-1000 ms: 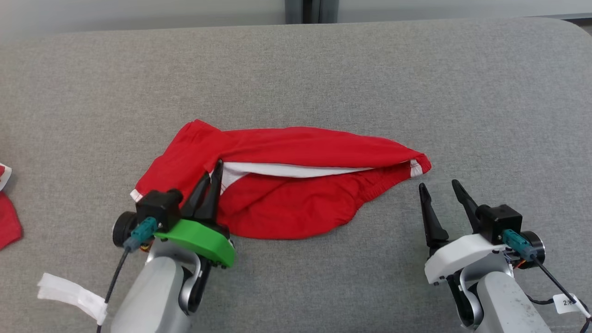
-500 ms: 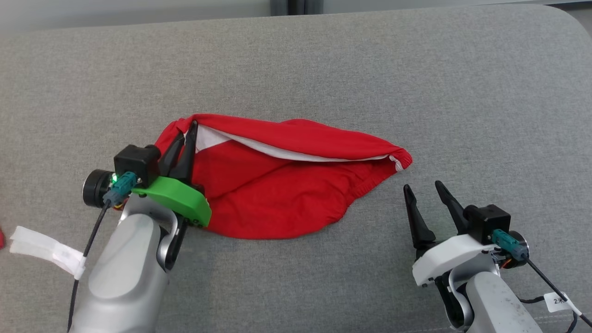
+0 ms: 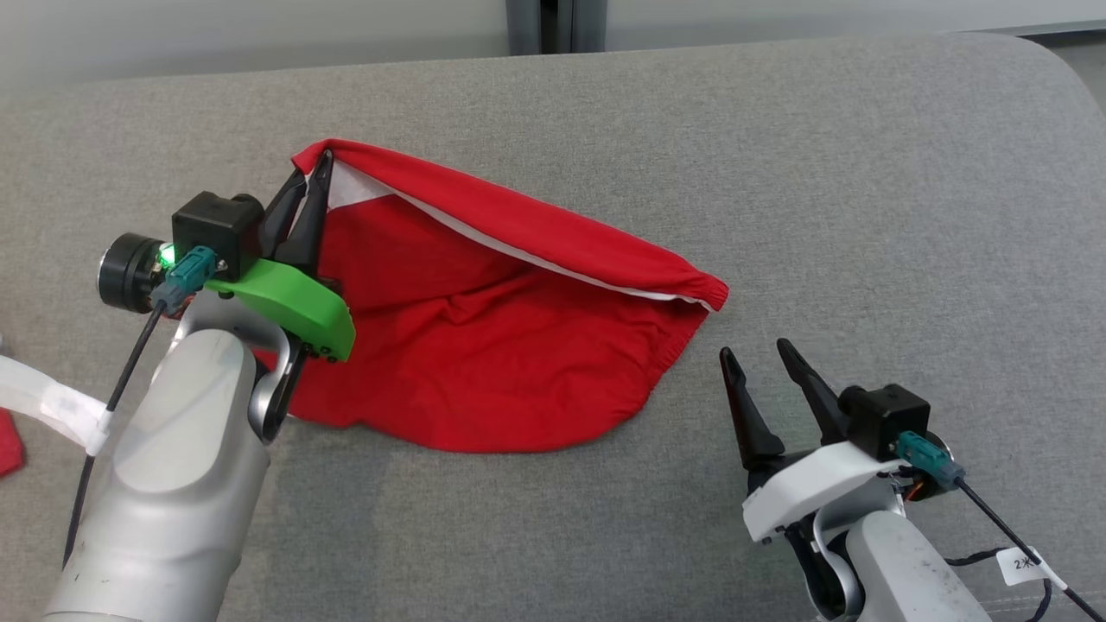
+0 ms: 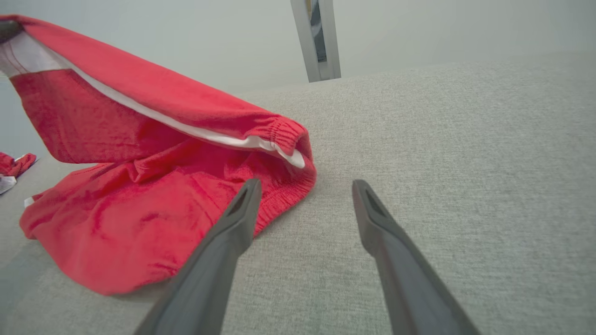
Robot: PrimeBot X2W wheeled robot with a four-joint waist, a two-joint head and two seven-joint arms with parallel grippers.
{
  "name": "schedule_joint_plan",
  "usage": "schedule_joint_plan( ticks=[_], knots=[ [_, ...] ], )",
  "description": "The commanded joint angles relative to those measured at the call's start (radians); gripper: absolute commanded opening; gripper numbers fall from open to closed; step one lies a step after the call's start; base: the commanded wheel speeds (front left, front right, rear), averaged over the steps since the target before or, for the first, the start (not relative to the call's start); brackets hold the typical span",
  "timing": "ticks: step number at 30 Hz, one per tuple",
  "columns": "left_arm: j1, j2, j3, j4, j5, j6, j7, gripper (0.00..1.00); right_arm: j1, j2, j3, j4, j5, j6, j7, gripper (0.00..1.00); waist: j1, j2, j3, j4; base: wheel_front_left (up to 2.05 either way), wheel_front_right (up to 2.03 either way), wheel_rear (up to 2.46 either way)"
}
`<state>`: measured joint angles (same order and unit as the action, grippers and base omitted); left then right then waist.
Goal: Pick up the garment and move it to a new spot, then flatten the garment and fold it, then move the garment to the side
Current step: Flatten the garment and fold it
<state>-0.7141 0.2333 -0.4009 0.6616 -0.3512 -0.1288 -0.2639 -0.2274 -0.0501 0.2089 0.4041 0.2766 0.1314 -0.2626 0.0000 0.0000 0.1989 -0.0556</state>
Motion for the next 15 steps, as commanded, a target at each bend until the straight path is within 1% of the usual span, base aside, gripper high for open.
schedule_joint_plan(
  ticks=[1, 4, 9, 15],
  knots=[
    [-0.024, 0.010, -0.005, 0.007, -0.006, -0.003, -0.001, 0.00, 0.010, -0.002, 0.009, -0.006, 0.009, -0.001, -0.003, 1.00, 0.0000, 0.0000, -0.001, 0.001, 0.00, 0.00, 0.00],
    [-0.029, 0.018, -0.007, 0.013, -0.017, -0.003, -0.001, 0.00, 0.004, -0.002, 0.022, -0.008, 0.012, -0.001, -0.003, 1.00, 0.0000, 0.0000, -0.001, 0.005, 0.00, 0.00, 0.00],
    [-0.037, 0.025, 0.005, -0.006, -0.029, -0.003, -0.001, 0.00, -0.007, -0.002, 0.013, -0.006, 0.010, -0.001, -0.003, 1.00, 0.0000, 0.0000, -0.010, 0.014, 0.00, 0.00, 0.00],
    [-0.111, 0.035, -0.057, -0.013, -0.032, -0.003, -0.001, 0.00, 0.002, -0.002, -0.006, 0.010, 0.011, -0.001, -0.003, 1.00, 0.0000, 0.0000, -0.028, 0.008, 0.00, 0.00, 0.00]
  ],
)
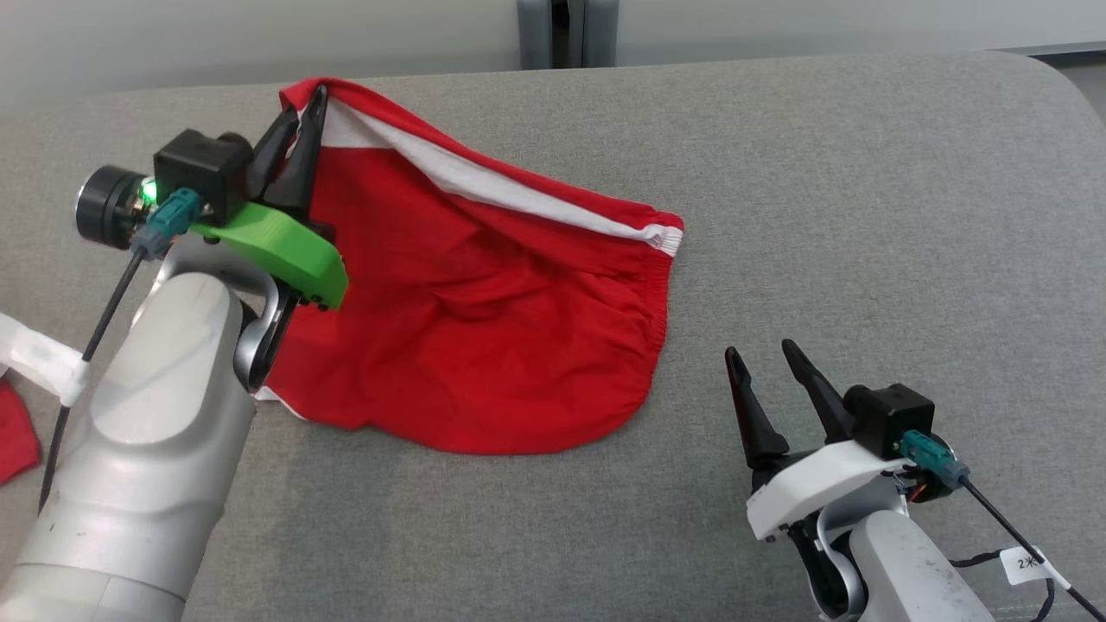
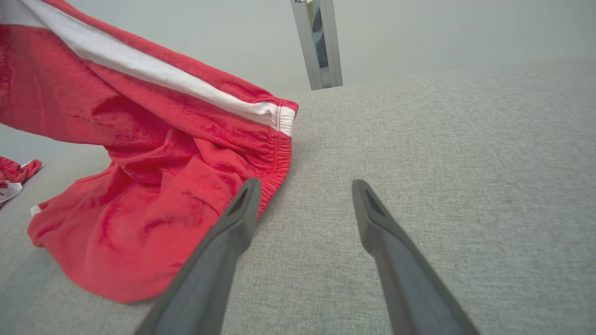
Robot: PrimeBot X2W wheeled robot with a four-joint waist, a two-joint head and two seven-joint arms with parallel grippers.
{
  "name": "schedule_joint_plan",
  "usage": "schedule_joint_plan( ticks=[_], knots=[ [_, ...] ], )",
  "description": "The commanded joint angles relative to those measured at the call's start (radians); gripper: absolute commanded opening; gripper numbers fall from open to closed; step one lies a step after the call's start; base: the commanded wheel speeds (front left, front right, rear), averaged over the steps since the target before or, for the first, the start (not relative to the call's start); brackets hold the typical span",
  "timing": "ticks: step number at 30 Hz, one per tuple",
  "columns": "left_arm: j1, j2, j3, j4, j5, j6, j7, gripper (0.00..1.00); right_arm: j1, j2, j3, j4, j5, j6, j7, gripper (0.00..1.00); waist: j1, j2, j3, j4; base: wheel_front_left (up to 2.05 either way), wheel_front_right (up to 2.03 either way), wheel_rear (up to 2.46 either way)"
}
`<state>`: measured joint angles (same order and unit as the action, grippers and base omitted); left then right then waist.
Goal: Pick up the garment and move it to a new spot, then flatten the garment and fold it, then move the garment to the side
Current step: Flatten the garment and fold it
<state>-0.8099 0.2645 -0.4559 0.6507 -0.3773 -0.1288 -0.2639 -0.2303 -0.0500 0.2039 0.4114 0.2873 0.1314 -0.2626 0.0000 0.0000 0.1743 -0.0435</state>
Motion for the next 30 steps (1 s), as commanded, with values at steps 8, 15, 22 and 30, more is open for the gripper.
schedule_joint_plan(
  ticks=[8, 15, 22, 30],
  knots=[
    [-0.078, -0.037, -0.127, 0.034, -0.138, -0.003, 0.006, 0.00, 0.039, -0.002, -0.014, 0.030, 0.026, -0.001, -0.003, 1.00, 0.0000, 0.0000, -0.040, -0.023, 0.00, 0.00, 0.00],
    [0.038, -0.022, -0.121, 0.089, -0.265, 0.003, 0.010, 0.00, 0.078, -0.002, -0.034, 0.039, 0.040, -0.001, -0.003, 1.00, 0.0000, 0.0000, -0.078, 0.002, 0.00, 0.00, 0.00],
    [0.184, -0.018, -0.086, 0.190, -0.354, 0.012, 0.060, 0.00, 0.067, -0.002, -0.026, 0.049, 0.042, -0.001, -0.003, 1.00, 0.0000, 0.0000, -0.056, 0.015, 0.00, 0.00, 0.00],
    [0.231, -0.040, -0.048, 0.306, -0.405, 0.026, 0.035, 0.00, 0.040, -0.002, -0.008, 0.064, 0.027, -0.001, -0.003, 1.00, 0.0000, 0.0000, -0.017, 0.000, 0.00, 0.00, 0.00]
  ],
)
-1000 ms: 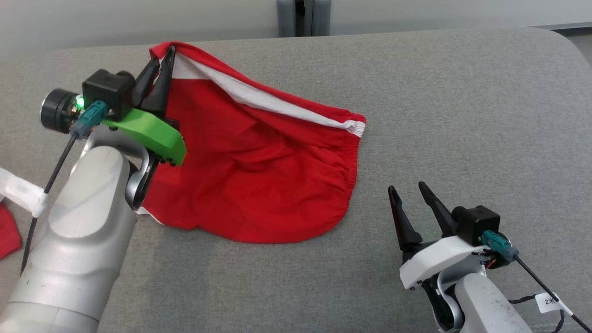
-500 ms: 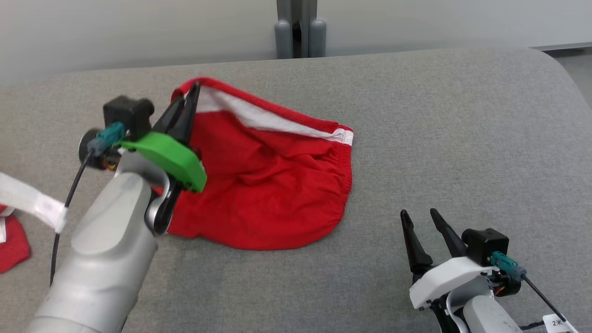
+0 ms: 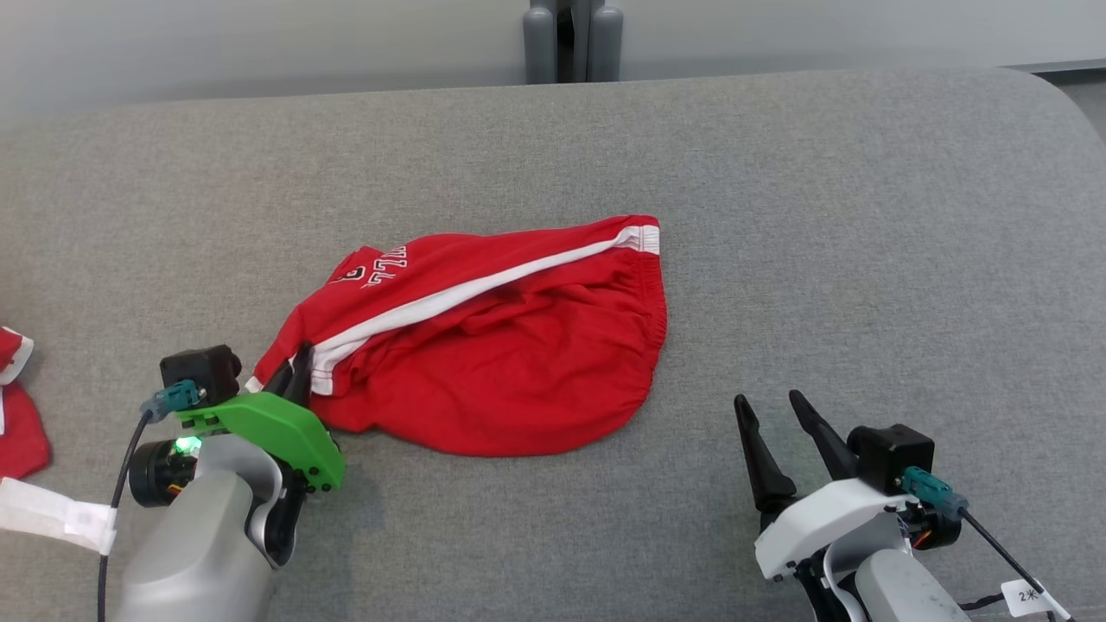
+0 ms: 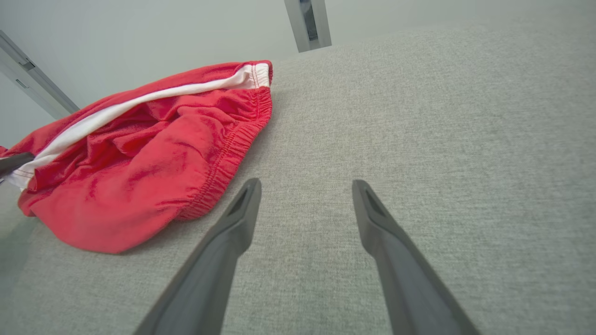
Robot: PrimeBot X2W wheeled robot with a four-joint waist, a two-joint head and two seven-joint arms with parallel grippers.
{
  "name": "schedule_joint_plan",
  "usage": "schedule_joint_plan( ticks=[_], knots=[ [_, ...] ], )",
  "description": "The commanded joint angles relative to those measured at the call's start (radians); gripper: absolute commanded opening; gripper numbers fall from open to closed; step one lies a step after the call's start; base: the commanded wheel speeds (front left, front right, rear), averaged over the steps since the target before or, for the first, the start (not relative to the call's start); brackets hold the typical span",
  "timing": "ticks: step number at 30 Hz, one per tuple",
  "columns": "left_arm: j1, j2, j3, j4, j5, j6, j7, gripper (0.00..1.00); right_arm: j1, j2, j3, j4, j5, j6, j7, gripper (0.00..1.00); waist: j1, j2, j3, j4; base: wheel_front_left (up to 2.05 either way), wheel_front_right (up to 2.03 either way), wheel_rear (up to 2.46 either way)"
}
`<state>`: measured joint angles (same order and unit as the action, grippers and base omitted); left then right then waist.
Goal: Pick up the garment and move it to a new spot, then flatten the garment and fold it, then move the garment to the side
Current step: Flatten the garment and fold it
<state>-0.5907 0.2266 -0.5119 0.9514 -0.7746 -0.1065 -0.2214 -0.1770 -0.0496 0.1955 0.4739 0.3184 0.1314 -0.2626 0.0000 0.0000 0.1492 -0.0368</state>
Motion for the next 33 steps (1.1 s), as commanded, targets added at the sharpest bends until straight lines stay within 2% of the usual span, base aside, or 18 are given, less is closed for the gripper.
schedule_joint_plan(
  ticks=[1, 3, 4, 7, 11, 14, 16, 22, 27, 33],
  knots=[
    [0.011, -0.003, 0.011, 0.014, -0.008, 0.004, -0.014, 0.00, -0.015, -0.002, 0.002, 0.003, -0.004, -0.001, -0.003, 1.00, 0.0000, 0.0000, 0.012, -0.010, 0.00, 0.00, 0.00],
    [0.009, -0.005, 0.017, 0.030, 0.004, 0.011, -0.029, 0.00, -0.014, -0.002, 0.001, 0.004, -0.008, -0.001, -0.003, 1.00, 0.0000, 0.0000, 0.015, -0.013, 0.00, 0.00, 0.00],
    [0.005, -0.004, 0.020, 0.032, 0.014, 0.013, -0.036, 0.98, -0.014, -0.002, -0.002, 0.004, -0.013, -0.001, -0.003, 1.00, 0.0000, 0.0000, 0.016, -0.014, 0.00, 0.00, 0.00],
    [-0.002, 0.013, 0.043, -0.022, 0.069, 0.041, -0.046, 1.00, -0.018, -0.003, -0.020, -0.015, -0.026, -0.001, -0.003, 1.00, 0.0000, 0.0000, 0.013, -0.017, 0.00, 0.00, 0.00],
    [0.086, 0.038, 0.139, -0.209, 0.215, 0.127, -0.042, 1.00, -0.020, -0.003, -0.049, -0.067, -0.039, -0.001, -0.003, 1.00, 0.0000, 0.0000, 0.001, -0.016, 0.00, 0.00, 0.00],
    [0.176, 0.021, 0.223, -0.351, 0.326, 0.187, -0.043, 1.00, -0.024, -0.002, -0.069, -0.129, -0.049, -0.001, -0.003, 1.00, 0.0000, 0.0000, -0.015, -0.012, 0.00, 0.00, 0.00],
    [0.244, 0.003, 0.270, -0.415, 0.379, 0.203, -0.043, 1.00, -0.023, -0.003, -0.080, -0.170, -0.058, -0.001, -0.003, 1.00, 0.0000, 0.0000, -0.030, -0.008, 0.00, 0.00, 0.00],
    [0.411, -0.063, 0.356, -0.510, 0.493, 0.191, -0.043, 1.00, 0.013, -0.003, -0.107, -0.224, -0.091, -0.001, -0.003, 1.00, 0.0000, 0.0000, -0.084, 0.009, 0.00, 0.00, 0.00],
    [0.500, -0.101, 0.403, -0.516, 0.545, 0.167, -0.043, 1.00, 0.045, -0.002, -0.110, -0.198, -0.129, -0.001, -0.003, 1.00, 0.0000, 0.0000, -0.124, 0.014, 0.00, 0.00, 0.00],
    [0.555, -0.135, 0.438, -0.515, 0.570, 0.113, -0.043, 1.00, 0.072, -0.003, -0.090, -0.153, -0.143, -0.001, -0.003, 1.00, 0.0000, 0.0000, -0.142, 0.015, 0.00, 0.00, 0.00]
  ],
)
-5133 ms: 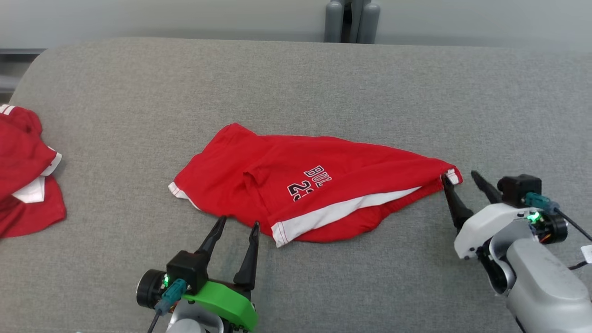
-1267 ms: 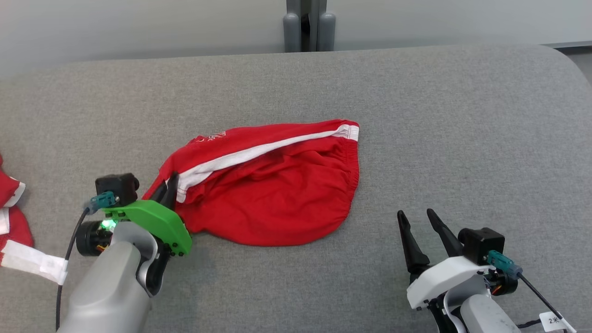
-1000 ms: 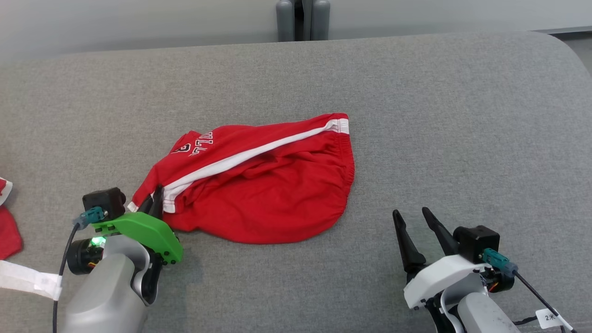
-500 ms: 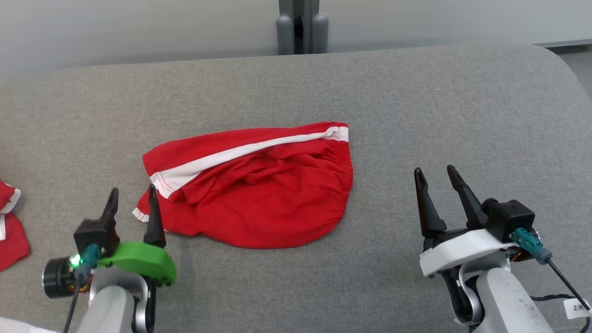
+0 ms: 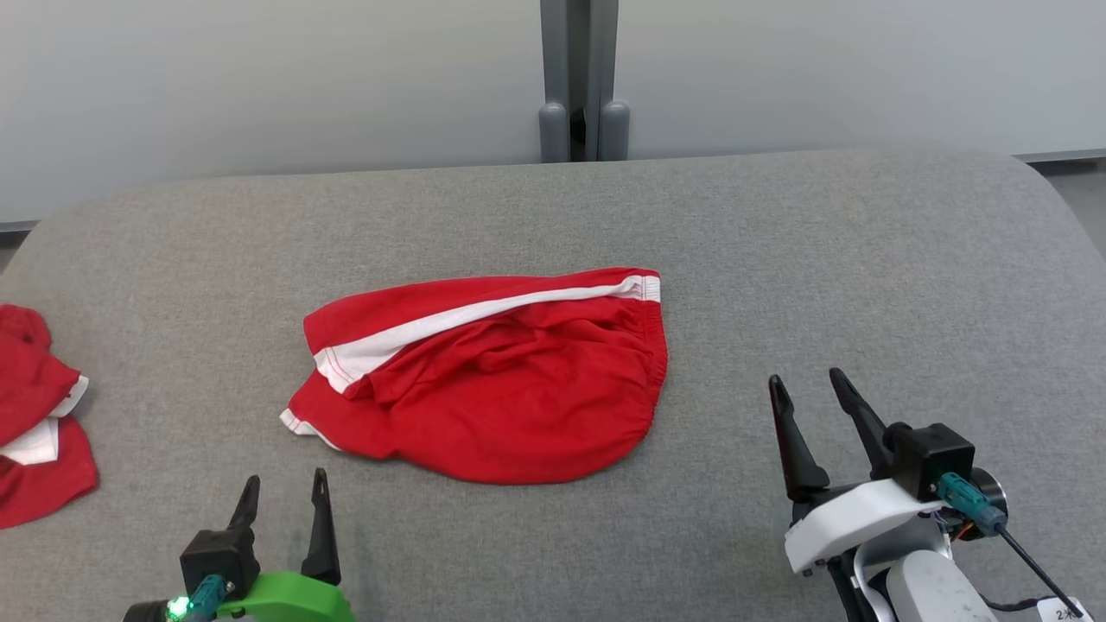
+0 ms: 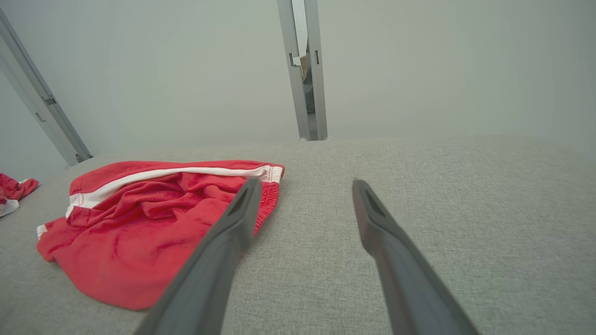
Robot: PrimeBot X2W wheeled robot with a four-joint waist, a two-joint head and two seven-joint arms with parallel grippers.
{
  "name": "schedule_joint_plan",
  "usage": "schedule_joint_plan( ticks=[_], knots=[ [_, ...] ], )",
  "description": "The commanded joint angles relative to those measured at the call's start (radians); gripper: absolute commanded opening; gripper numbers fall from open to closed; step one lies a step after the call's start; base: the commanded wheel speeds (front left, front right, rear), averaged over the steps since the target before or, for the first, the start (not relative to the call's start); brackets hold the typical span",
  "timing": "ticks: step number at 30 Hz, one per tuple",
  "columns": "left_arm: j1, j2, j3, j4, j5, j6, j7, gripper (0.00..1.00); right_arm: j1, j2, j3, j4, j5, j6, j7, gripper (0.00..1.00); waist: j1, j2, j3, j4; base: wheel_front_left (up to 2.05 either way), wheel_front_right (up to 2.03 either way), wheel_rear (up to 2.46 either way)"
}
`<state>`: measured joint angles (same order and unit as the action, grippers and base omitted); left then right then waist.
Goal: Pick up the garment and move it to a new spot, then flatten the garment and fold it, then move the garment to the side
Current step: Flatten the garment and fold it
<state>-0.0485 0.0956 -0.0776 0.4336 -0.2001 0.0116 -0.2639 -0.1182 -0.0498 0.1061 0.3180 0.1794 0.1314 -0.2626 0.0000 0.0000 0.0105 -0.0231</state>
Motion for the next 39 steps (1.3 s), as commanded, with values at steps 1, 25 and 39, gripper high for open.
schedule_joint_plan(
  ticks=[1, 25, 39],
  knots=[
    [0.016, -0.010, 0.012, 0.010, -0.015, -0.019, 0.000, 1.00, 0.017, -0.002, -0.001, 0.009, -0.001, -0.001, -0.003, 1.00, 0.0000, 0.0000, -0.005, 0.002, 0.00, 0.00, 0.00],
    [-0.298, -0.015, 0.038, 0.181, -0.085, -0.143, 0.000, 1.00, -0.081, -0.002, 0.052, -0.036, 0.022, -0.001, -0.003, 1.00, 0.0000, 0.0000, 0.205, -0.017, 0.00, 0.00, 0.00],
    [-0.437, 0.084, -0.120, 0.295, -0.362, -0.144, 0.000, 1.00, -0.116, -0.002, 0.037, -0.040, 0.014, -0.001, -0.003, 1.00, 0.0000, 0.0000, 0.289, -0.047, 0.00, 0.00, 0.00]
  ],
)
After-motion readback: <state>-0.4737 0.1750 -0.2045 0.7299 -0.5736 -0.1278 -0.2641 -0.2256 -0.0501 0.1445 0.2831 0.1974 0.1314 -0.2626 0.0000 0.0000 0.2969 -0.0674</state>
